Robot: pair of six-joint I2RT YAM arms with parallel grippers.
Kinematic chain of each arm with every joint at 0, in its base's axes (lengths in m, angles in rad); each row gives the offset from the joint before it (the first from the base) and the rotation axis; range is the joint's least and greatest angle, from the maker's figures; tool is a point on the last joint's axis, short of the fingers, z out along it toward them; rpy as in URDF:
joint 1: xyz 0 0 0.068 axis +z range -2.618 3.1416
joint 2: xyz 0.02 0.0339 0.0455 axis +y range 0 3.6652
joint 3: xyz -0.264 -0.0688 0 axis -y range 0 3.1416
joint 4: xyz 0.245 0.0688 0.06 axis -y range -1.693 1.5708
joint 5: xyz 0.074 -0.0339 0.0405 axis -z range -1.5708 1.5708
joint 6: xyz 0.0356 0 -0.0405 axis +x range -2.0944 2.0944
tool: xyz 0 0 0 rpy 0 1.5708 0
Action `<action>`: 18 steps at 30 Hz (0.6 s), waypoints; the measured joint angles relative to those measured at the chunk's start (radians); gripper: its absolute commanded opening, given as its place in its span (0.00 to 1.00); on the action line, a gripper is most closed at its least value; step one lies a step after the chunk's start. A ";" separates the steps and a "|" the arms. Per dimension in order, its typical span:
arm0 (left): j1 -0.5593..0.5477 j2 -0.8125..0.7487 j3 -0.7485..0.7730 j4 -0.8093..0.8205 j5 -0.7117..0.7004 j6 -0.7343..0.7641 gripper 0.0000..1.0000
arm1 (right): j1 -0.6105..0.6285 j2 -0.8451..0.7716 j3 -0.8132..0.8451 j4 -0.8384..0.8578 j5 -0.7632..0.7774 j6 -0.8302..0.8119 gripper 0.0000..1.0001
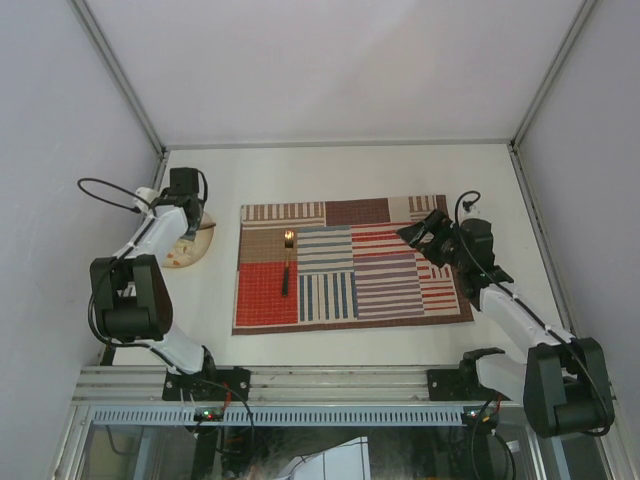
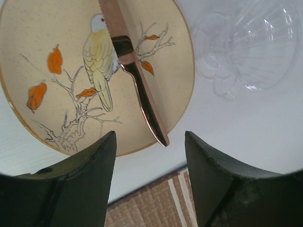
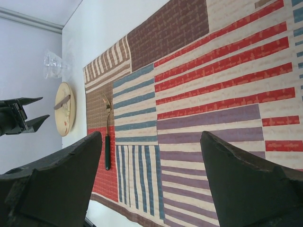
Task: Set the dinner table for one person
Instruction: Pick up the knife at the center of the board.
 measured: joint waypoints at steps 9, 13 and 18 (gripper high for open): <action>0.019 0.036 0.048 -0.056 -0.007 0.012 0.63 | -0.002 -0.032 -0.014 -0.001 -0.015 0.004 0.85; 0.020 0.081 0.067 -0.061 0.011 0.011 0.62 | -0.007 -0.048 -0.023 0.000 -0.018 0.004 0.85; 0.020 0.128 0.069 -0.074 0.023 0.005 0.61 | -0.012 -0.066 -0.044 -0.003 -0.026 0.008 0.85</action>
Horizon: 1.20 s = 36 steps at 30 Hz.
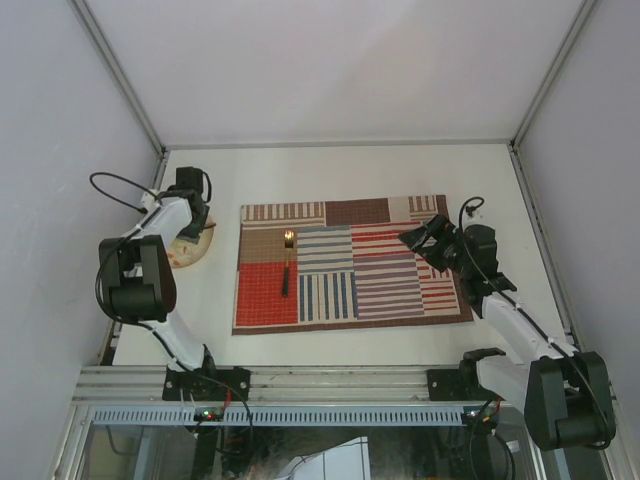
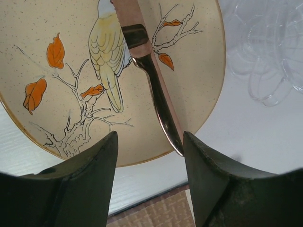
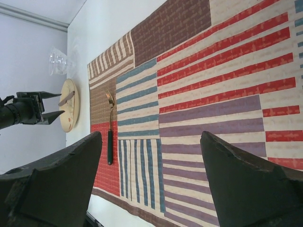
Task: Set the dinner table for one person
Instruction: Pick up the knife at the center of the board.
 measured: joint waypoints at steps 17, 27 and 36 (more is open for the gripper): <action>0.000 0.131 0.244 -0.149 -0.012 0.029 0.60 | -0.006 -0.050 -0.011 0.000 -0.019 0.026 0.85; -0.001 0.146 0.241 -0.185 -0.009 0.028 0.59 | -0.006 -0.063 -0.016 -0.002 -0.019 0.036 0.85; -0.005 0.169 0.241 -0.190 -0.005 0.028 0.58 | -0.006 -0.097 -0.018 -0.010 -0.018 0.037 0.85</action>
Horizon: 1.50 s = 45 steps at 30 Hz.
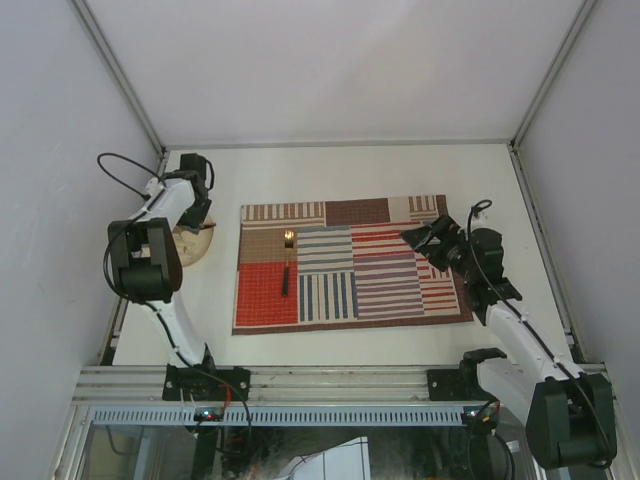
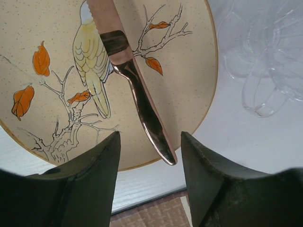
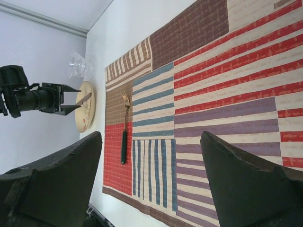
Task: Set the dinner table for one person
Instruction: Pick up the knife at the center of the board.
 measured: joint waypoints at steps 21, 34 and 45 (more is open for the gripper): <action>-0.002 0.119 0.126 -0.112 -0.005 0.009 0.57 | 0.000 -0.077 -0.005 -0.053 0.006 0.005 0.85; -0.003 0.146 0.134 -0.136 -0.003 0.016 0.57 | -0.001 -0.103 -0.012 -0.060 0.006 0.019 0.85; -0.003 0.192 0.161 -0.140 0.005 0.027 0.34 | -0.002 -0.137 -0.013 -0.075 0.008 0.024 0.85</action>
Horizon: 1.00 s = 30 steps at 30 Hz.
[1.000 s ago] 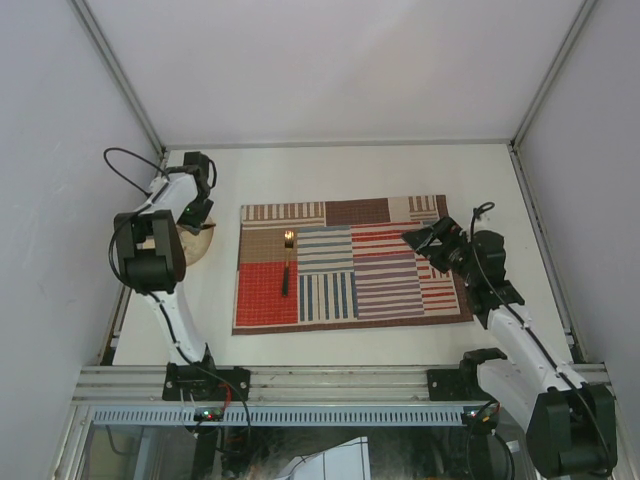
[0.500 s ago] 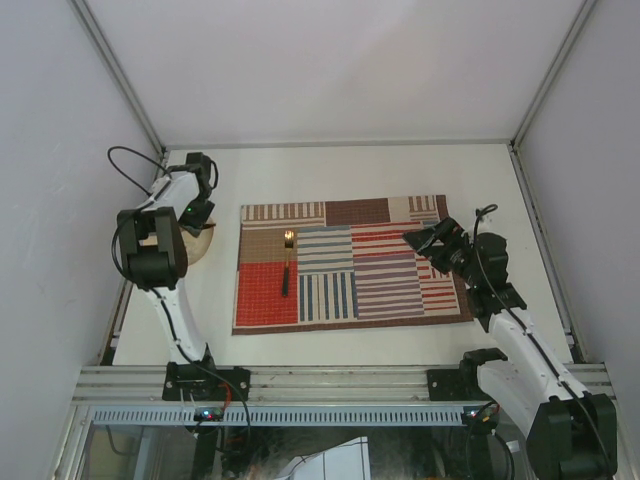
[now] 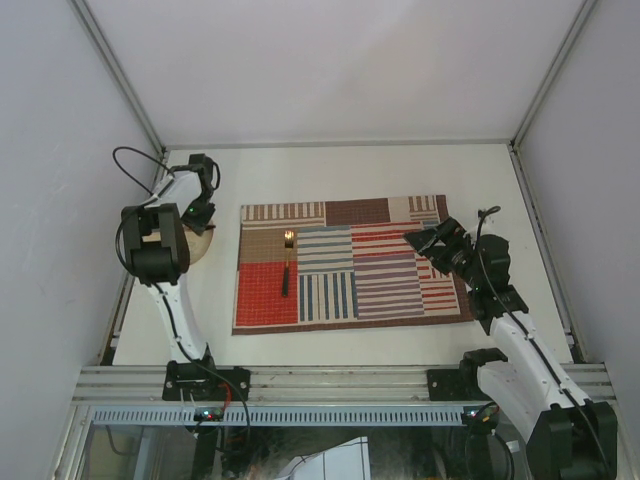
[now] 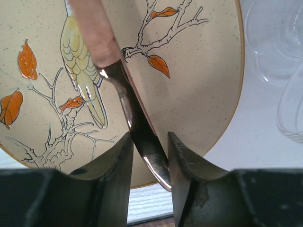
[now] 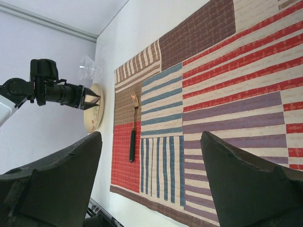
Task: Set the dinner table for one person
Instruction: Pick up the knife at the center of the board.
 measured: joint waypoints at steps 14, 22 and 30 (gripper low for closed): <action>-0.001 0.003 0.004 0.016 0.007 0.016 0.00 | -0.005 0.003 -0.010 -0.006 0.004 0.003 0.85; -0.013 -0.089 -0.131 0.074 0.003 0.015 0.00 | -0.005 0.014 -0.012 -0.006 0.005 0.003 0.85; -0.089 -0.267 -0.238 0.117 -0.071 0.033 0.00 | -0.005 0.016 -0.029 0.001 0.011 0.002 0.85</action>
